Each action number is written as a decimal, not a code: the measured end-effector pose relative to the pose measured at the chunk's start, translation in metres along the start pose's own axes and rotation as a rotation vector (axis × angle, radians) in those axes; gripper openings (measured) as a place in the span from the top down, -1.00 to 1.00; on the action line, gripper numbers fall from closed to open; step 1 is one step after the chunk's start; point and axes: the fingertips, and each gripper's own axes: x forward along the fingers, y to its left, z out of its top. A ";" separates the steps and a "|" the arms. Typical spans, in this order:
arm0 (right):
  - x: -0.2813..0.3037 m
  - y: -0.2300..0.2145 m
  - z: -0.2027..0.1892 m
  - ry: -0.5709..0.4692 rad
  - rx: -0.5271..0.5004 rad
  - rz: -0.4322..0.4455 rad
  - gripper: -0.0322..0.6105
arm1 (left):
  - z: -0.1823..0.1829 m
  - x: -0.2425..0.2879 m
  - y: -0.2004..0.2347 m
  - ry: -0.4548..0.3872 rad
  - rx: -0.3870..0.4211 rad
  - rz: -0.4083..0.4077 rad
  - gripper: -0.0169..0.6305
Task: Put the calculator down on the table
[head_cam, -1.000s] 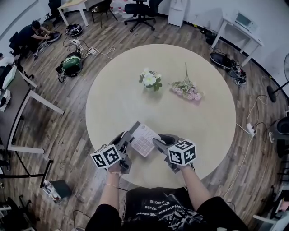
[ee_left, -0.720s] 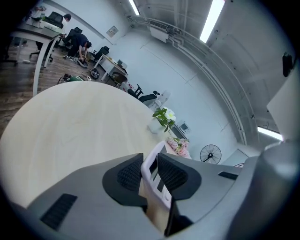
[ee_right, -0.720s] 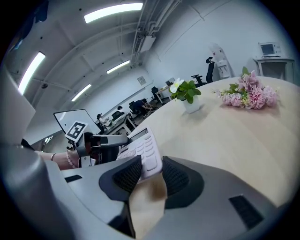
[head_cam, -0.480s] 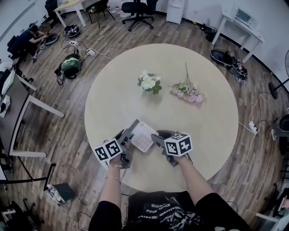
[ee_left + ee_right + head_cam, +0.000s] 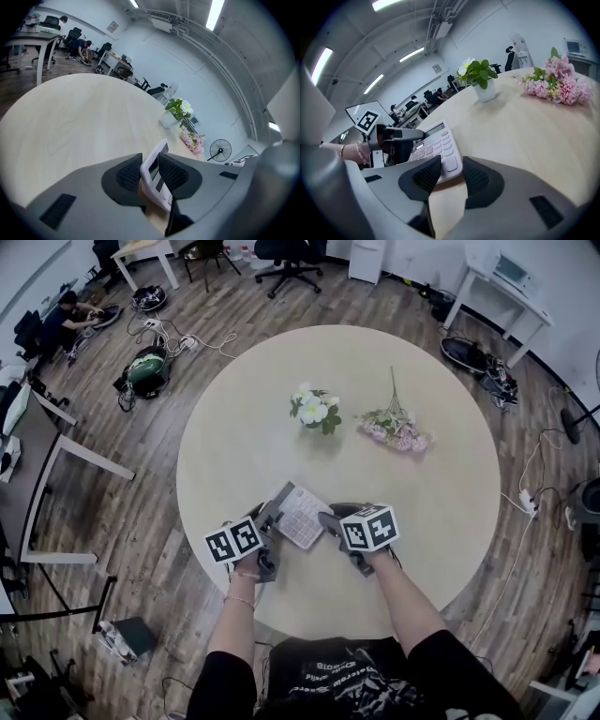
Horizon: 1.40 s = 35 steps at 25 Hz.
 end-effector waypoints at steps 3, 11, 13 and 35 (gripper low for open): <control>0.004 -0.002 -0.001 0.031 -0.024 -0.035 0.41 | 0.001 0.002 0.000 0.017 0.023 0.043 0.55; 0.007 -0.003 -0.001 0.055 -0.062 -0.094 0.39 | 0.004 0.002 0.002 0.014 0.075 0.104 0.49; 0.006 -0.003 0.000 0.041 -0.098 -0.128 0.33 | 0.005 0.000 0.004 0.016 0.112 0.151 0.43; -0.089 0.071 -0.021 -0.214 -0.381 -0.208 -0.21 | -0.083 -0.103 -0.055 0.010 0.520 0.062 -0.09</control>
